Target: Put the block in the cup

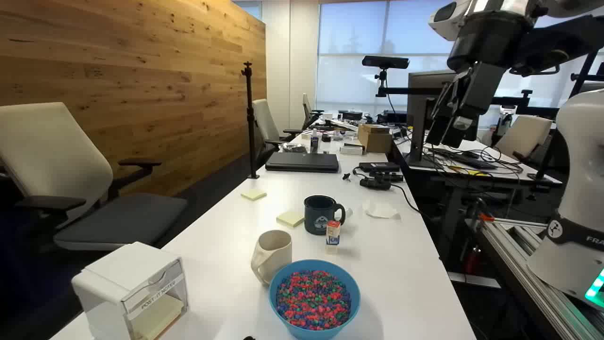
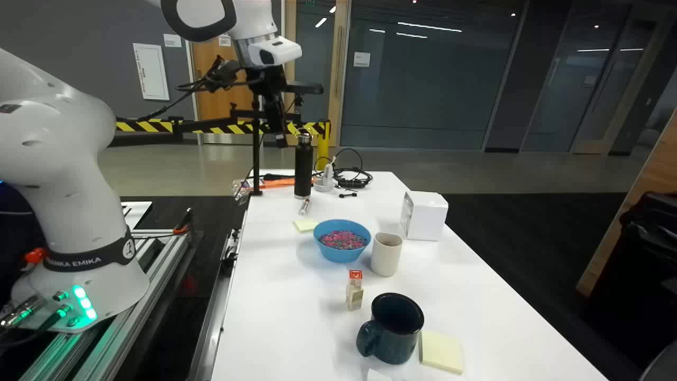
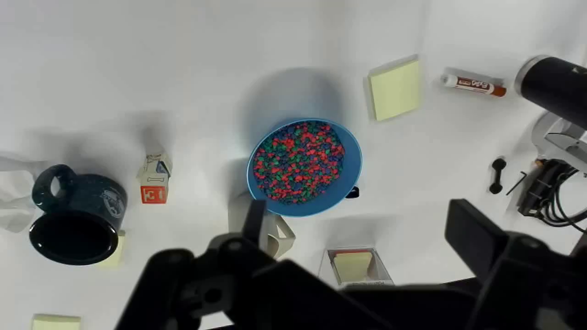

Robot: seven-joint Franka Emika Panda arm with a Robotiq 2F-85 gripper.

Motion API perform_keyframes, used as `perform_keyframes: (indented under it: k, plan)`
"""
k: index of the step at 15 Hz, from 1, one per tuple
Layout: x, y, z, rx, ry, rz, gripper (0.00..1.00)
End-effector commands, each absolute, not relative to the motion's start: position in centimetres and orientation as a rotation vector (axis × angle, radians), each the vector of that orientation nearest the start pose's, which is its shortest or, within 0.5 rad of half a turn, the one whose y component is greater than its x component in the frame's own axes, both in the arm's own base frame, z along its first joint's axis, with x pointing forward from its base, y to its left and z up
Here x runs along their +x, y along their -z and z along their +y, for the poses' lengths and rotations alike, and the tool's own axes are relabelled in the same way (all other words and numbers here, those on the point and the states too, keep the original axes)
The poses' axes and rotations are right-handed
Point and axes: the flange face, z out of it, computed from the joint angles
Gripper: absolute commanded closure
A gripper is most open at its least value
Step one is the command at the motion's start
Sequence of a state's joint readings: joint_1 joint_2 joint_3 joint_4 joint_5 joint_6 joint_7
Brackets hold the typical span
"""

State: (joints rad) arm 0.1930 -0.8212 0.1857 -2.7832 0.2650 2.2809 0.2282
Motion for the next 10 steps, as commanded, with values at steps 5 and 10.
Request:
perform_keyframes:
  k: [5,10]
  plan:
    - [30.6,-46.2,12.7,-2.938,0.416,0.040,0.00]
    - [32.5,-45.6,11.4,-2.957,0.411,0.238,0.00]
